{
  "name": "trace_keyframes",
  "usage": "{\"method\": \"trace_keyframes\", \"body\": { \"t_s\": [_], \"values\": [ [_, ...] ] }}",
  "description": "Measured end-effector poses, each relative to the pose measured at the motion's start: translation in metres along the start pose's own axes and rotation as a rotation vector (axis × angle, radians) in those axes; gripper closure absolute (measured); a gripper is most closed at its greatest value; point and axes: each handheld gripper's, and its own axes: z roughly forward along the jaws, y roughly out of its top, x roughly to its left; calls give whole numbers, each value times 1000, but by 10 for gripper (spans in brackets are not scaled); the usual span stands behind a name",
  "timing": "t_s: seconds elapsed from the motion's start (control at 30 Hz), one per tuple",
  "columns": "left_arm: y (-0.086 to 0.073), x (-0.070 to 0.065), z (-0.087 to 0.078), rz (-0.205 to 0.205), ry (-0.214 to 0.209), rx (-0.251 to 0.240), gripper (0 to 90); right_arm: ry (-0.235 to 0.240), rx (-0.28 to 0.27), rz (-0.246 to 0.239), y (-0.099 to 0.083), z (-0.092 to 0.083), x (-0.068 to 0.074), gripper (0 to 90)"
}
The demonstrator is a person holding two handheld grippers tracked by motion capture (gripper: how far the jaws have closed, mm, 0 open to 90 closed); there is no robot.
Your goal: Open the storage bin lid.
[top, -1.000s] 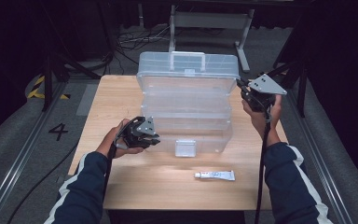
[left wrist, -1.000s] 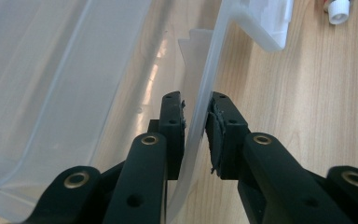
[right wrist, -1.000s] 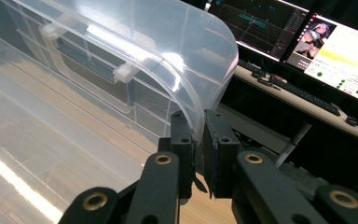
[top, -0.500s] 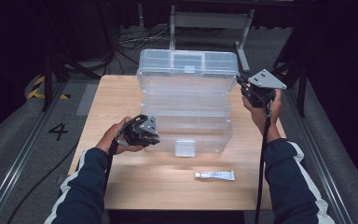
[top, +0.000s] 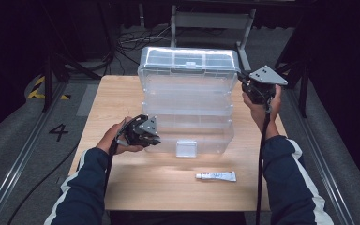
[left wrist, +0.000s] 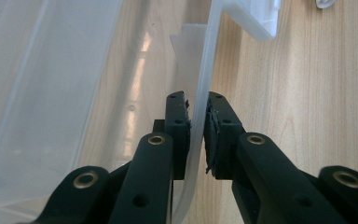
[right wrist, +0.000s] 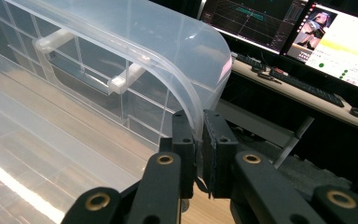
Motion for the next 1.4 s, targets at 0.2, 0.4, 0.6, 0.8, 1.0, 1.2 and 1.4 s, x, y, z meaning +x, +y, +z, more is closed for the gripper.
{"method": "trace_keyframes", "body": {
  "t_s": [0.2,0.4,0.6,0.8,1.0,1.2,1.4],
  "values": [
    [-1,0,0,-10,-1,-5,811,1,2,6,1,2,-2,846],
    [-2,0,0,-7,-3,-14,810,-10,3,11,2,5,-1,848],
    [-1,-1,1,-4,2,-8,809,-7,6,28,4,10,-4,850],
    [-1,-1,1,-2,5,-9,808,-1,10,43,6,15,-7,850],
    [-3,-1,1,-5,3,-16,809,-2,18,48,8,19,-9,851],
    [-2,-2,1,-2,10,-13,808,0,28,56,10,23,-12,852],
    [-2,-3,1,3,15,-7,809,5,47,64,13,29,-15,853]
  ]
}}
